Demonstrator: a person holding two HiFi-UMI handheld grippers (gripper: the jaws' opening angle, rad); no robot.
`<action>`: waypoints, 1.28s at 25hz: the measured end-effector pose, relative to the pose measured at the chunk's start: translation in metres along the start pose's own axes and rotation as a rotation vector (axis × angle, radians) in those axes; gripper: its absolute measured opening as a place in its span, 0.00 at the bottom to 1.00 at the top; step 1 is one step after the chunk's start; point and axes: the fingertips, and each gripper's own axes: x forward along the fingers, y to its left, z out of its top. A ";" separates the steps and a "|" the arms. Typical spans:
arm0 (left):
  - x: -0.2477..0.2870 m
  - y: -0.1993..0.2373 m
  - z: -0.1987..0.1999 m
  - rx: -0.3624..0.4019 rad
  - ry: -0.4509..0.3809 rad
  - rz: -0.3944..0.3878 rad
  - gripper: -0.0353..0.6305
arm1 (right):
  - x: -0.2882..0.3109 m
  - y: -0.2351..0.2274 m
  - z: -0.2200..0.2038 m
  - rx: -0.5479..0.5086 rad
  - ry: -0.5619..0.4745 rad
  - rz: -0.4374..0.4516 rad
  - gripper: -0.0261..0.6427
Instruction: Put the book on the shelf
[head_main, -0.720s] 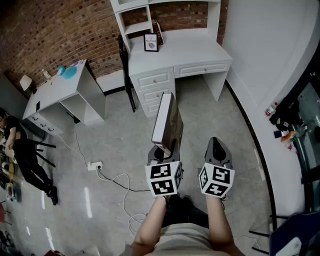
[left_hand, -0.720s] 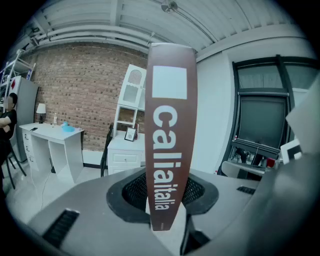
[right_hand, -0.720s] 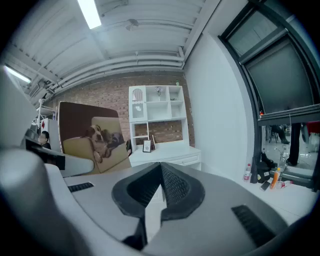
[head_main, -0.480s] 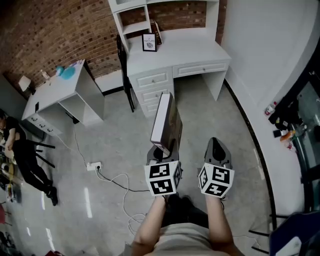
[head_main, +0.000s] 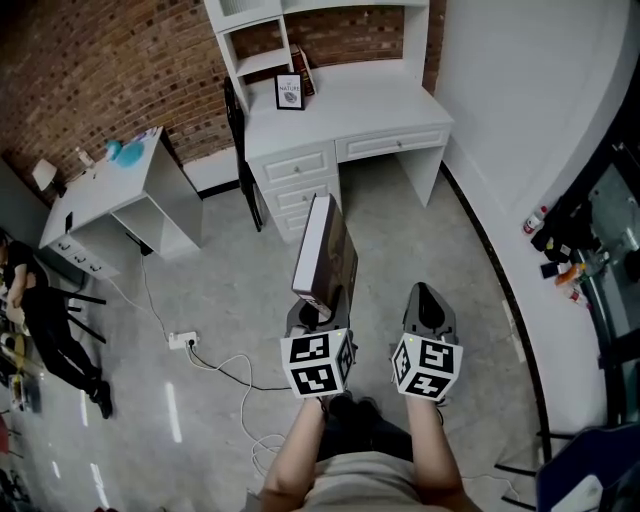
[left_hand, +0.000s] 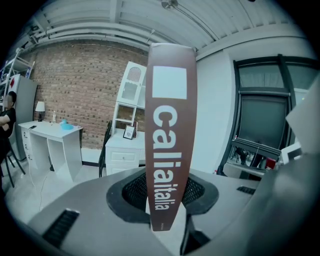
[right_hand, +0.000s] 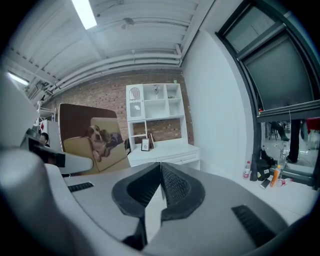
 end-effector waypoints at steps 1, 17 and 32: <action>0.002 -0.002 0.000 -0.002 0.000 0.000 0.27 | 0.001 -0.003 0.000 -0.001 0.001 0.001 0.06; 0.025 -0.025 -0.016 -0.019 0.036 0.020 0.27 | 0.014 -0.052 -0.017 0.034 0.051 0.021 0.06; 0.145 0.019 0.035 -0.020 0.053 -0.014 0.27 | 0.144 -0.046 0.012 0.034 0.048 0.000 0.06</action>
